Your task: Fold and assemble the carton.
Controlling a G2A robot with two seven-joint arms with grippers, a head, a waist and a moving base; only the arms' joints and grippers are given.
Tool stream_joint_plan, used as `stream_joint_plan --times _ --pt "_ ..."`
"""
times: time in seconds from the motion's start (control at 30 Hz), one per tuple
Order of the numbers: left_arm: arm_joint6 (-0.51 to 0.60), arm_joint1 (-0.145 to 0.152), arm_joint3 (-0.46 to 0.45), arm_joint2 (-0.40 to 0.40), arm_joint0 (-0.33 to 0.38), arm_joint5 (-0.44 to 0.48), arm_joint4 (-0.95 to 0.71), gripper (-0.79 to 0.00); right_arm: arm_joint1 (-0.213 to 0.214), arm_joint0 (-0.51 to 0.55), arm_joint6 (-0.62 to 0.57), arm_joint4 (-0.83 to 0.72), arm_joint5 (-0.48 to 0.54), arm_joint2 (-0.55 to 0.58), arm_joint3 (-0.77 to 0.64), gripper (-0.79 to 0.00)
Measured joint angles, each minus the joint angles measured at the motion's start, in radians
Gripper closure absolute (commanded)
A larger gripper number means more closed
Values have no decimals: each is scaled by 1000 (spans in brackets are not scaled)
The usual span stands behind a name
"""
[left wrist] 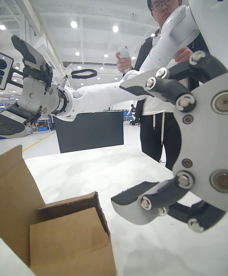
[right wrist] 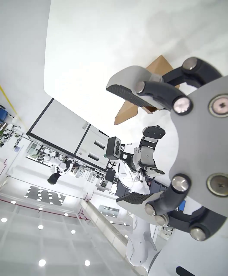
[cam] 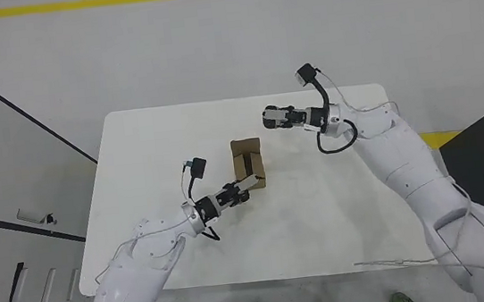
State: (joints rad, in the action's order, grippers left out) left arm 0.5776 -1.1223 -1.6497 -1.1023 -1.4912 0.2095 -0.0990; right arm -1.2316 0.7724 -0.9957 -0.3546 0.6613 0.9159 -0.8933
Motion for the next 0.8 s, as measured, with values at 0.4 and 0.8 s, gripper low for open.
stream_joint_plan --times 0.4,0.8 --pt "-51 -22 99 66 33 36 -30 -785 -108 -126 -37 -64 78 -147 257 -785" --pt "-198 -38 160 71 50 73 -10 -785 -158 -157 -133 -148 31 -210 352 -785"
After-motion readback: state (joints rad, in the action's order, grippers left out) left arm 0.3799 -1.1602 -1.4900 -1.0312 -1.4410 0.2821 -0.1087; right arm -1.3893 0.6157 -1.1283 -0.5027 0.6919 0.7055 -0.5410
